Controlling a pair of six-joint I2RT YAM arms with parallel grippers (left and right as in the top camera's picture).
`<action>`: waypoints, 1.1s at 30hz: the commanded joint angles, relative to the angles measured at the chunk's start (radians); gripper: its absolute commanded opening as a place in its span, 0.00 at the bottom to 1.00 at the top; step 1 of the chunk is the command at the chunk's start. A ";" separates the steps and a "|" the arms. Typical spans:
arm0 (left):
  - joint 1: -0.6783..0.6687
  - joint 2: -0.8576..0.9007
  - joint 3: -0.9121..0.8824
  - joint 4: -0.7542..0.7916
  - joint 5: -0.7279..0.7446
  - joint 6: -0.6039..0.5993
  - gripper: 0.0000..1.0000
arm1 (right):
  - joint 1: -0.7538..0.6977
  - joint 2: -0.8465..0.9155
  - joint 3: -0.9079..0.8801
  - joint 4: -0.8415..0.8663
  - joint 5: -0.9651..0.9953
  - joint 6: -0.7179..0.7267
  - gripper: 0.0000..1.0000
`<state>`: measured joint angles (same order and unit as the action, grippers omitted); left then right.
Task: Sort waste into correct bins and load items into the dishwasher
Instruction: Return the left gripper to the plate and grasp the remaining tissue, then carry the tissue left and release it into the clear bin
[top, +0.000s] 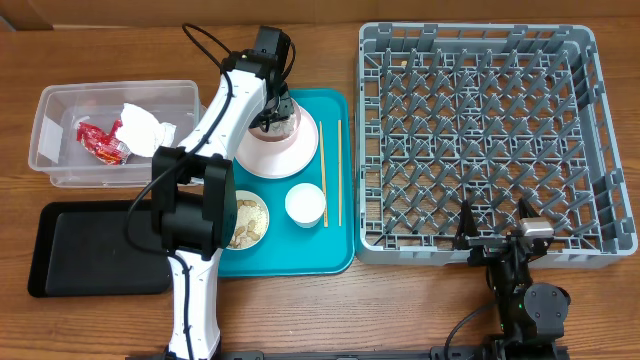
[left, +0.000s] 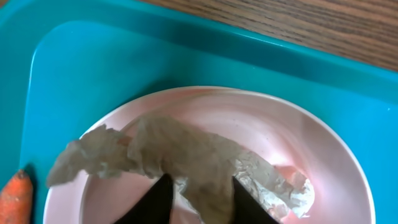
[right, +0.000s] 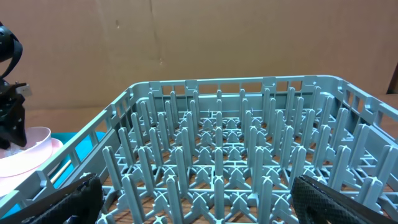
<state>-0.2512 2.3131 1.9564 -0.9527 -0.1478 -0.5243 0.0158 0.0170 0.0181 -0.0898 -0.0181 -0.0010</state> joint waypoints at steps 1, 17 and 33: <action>-0.005 0.023 -0.006 -0.002 -0.016 -0.008 0.22 | 0.007 -0.001 -0.010 0.005 0.008 -0.003 1.00; -0.005 -0.011 0.100 -0.105 -0.011 -0.005 0.04 | 0.007 -0.001 -0.010 0.005 0.008 -0.003 1.00; 0.050 -0.194 0.255 -0.284 -0.013 0.001 0.04 | 0.007 -0.001 -0.010 0.005 0.008 -0.003 1.00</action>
<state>-0.2356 2.1689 2.1887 -1.2251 -0.1509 -0.5247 0.0158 0.0170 0.0181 -0.0898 -0.0181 -0.0002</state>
